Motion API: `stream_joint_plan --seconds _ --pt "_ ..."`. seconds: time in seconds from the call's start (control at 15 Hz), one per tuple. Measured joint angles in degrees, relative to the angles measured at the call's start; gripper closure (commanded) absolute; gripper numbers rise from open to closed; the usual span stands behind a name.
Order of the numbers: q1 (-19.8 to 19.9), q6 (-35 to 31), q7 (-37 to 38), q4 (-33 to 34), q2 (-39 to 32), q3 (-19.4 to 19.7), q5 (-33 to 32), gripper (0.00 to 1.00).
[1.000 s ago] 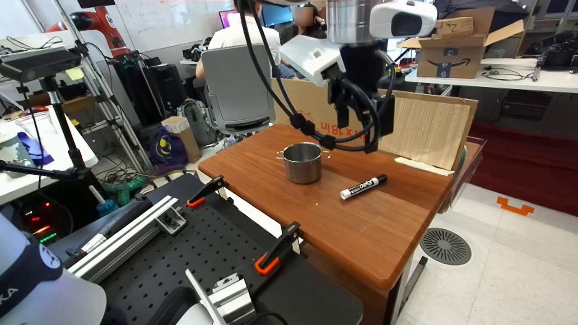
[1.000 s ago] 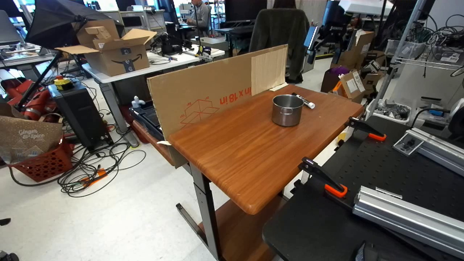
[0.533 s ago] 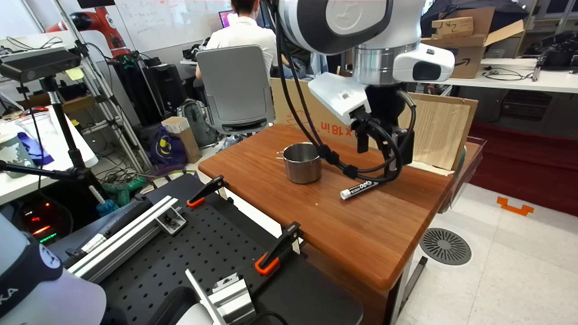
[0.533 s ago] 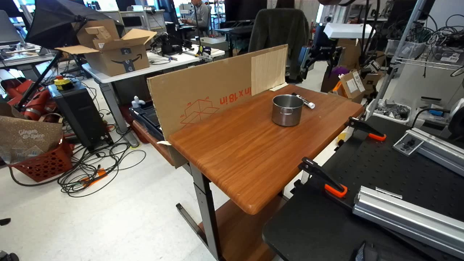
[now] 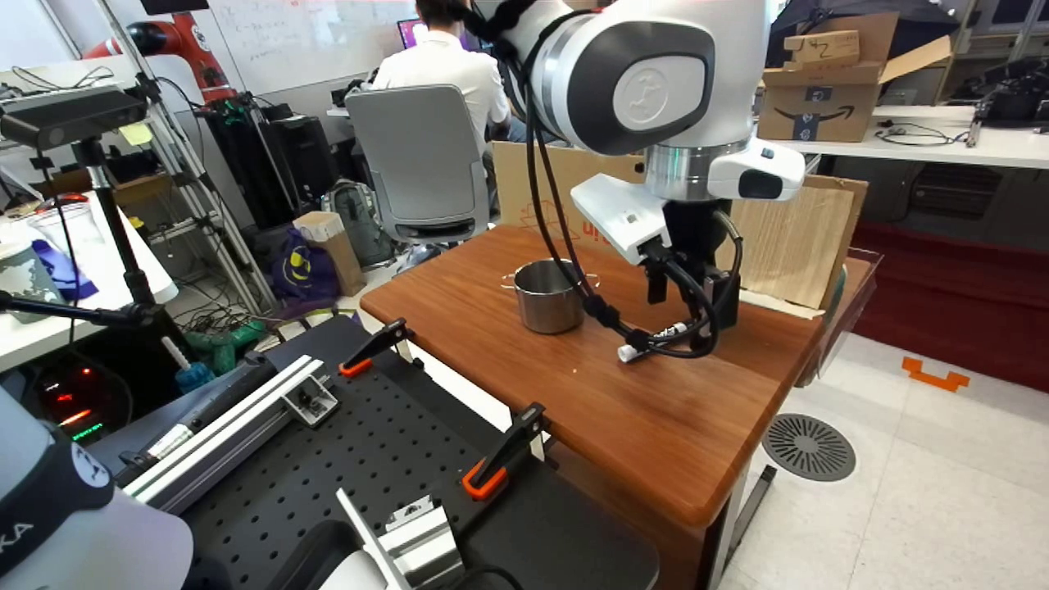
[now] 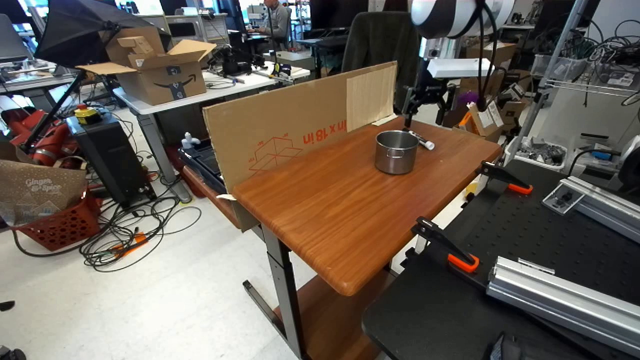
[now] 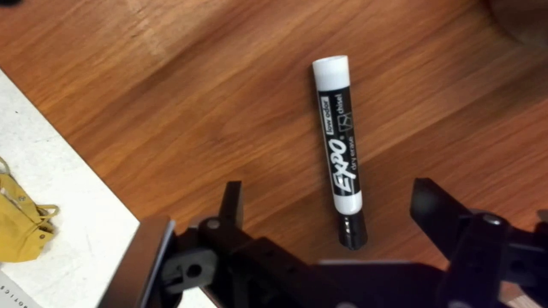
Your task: Put the marker in the pot
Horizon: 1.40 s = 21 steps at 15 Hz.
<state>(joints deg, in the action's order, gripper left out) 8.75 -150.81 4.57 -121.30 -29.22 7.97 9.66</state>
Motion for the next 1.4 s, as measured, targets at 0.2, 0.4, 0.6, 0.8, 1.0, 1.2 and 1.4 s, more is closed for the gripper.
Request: stream_joint_plan --seconds 0.2,0.4,0.6,0.8,1.0,1.2,1.4 --pt "-0.3 0.0 0.9 1.6 -1.8 -0.2 -0.1 0.00" --pt "-0.4 0.0 1.8 2.9 -3.5 -0.2 -0.1 0.26" --pt "-0.5 0.0 2.4 3.8 -4.6 -0.2 -0.1 0.51" --pt "-0.7 0.0 2.7 4.2 -4.9 -0.2 -0.2 0.73" --pt "-0.8 0.0 2.8 4.3 -5.0 -0.2 -0.3 0.95" --pt "-0.8 0.0 2.8 4.5 -5.1 -0.2 -0.3 0.95" --pt "-0.8 0.0 2.8 5.3 -4.7 -0.2 -0.3 0.95"
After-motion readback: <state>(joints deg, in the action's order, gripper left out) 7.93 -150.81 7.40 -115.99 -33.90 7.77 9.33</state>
